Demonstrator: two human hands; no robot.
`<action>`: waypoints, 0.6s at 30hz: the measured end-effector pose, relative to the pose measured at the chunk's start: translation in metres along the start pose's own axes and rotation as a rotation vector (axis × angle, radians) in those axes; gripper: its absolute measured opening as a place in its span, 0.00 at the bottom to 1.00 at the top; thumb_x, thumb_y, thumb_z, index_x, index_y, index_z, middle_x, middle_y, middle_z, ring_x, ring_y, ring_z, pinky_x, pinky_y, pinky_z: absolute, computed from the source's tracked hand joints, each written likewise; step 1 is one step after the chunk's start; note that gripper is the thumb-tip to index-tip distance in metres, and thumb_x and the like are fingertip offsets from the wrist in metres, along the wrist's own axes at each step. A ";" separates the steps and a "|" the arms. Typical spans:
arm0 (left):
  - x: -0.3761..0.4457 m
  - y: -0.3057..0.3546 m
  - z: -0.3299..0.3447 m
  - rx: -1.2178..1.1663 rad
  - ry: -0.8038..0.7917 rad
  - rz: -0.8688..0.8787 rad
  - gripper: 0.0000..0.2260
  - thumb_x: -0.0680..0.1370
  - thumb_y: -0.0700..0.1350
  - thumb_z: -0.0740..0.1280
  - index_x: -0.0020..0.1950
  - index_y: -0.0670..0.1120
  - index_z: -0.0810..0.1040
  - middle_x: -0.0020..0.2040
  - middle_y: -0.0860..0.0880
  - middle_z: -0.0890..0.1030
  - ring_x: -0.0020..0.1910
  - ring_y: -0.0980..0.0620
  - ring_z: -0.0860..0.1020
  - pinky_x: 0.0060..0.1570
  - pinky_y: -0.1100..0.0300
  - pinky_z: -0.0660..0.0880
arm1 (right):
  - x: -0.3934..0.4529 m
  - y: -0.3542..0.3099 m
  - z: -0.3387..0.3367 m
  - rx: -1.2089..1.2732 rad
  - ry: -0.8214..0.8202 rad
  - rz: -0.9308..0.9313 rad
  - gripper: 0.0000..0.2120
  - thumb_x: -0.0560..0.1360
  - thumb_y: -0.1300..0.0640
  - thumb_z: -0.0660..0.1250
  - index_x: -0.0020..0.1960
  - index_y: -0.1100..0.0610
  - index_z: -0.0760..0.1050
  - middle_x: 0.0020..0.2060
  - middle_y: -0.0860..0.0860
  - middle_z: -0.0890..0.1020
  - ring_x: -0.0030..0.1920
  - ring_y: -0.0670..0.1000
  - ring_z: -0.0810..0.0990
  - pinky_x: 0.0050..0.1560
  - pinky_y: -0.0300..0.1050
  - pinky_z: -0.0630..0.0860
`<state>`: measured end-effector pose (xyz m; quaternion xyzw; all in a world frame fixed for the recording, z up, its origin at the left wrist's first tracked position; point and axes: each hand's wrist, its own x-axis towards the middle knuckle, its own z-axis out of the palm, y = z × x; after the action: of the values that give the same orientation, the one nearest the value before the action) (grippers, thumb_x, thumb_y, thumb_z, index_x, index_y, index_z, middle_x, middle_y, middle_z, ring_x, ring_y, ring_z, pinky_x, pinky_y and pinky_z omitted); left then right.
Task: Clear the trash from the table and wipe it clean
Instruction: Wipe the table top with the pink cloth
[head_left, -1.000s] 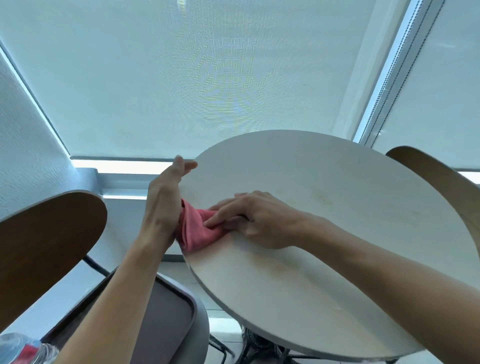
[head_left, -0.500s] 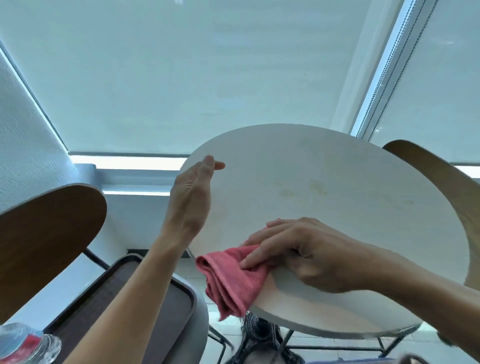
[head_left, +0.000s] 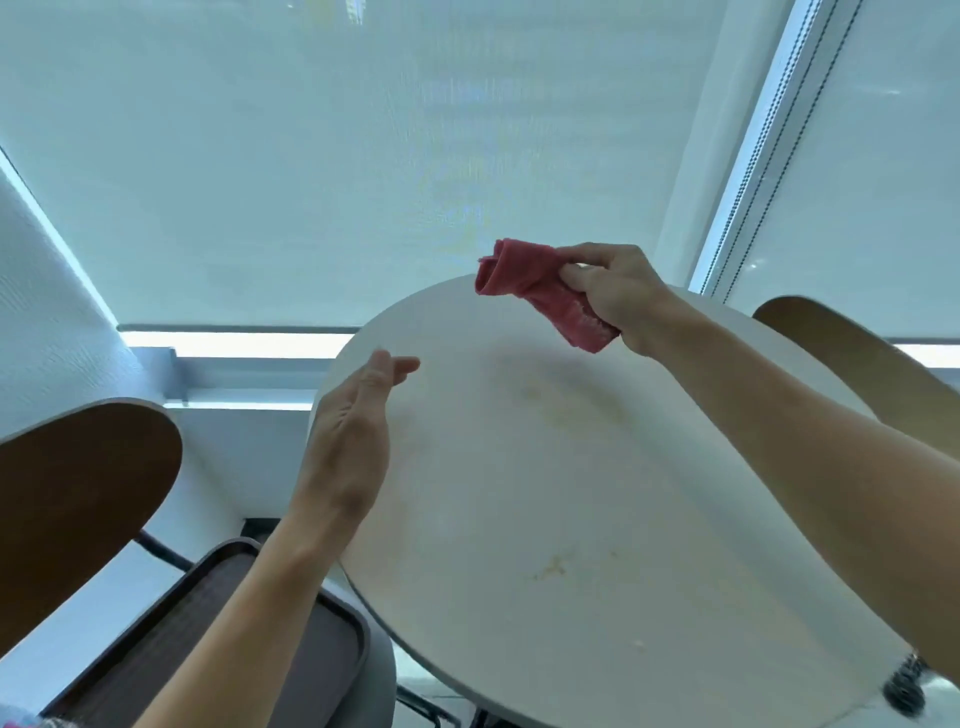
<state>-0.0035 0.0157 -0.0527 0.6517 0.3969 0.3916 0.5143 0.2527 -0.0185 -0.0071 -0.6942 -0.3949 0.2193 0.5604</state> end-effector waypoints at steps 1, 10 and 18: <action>0.000 0.000 0.001 0.005 -0.001 -0.003 0.18 0.83 0.58 0.52 0.54 0.57 0.81 0.56 0.63 0.80 0.55 0.74 0.72 0.51 0.73 0.64 | 0.016 0.005 -0.004 -0.031 0.072 -0.006 0.12 0.79 0.66 0.63 0.55 0.57 0.82 0.40 0.49 0.84 0.39 0.45 0.84 0.47 0.41 0.81; 0.003 -0.002 0.006 0.060 -0.011 -0.027 0.17 0.82 0.60 0.53 0.50 0.61 0.81 0.58 0.63 0.79 0.55 0.74 0.70 0.52 0.72 0.64 | 0.079 0.043 -0.003 -0.526 0.134 0.021 0.16 0.78 0.60 0.59 0.61 0.52 0.80 0.60 0.54 0.81 0.62 0.55 0.77 0.62 0.42 0.70; 0.001 -0.001 0.006 0.075 0.004 -0.017 0.15 0.83 0.58 0.53 0.52 0.61 0.80 0.61 0.60 0.77 0.57 0.67 0.72 0.49 0.73 0.63 | 0.046 0.036 0.044 -0.614 -0.208 -0.160 0.14 0.78 0.58 0.63 0.60 0.48 0.81 0.57 0.51 0.83 0.59 0.53 0.78 0.57 0.39 0.69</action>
<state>0.0021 0.0145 -0.0543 0.6664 0.4176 0.3734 0.4920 0.2577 0.0428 -0.0470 -0.7714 -0.5507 0.1150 0.2973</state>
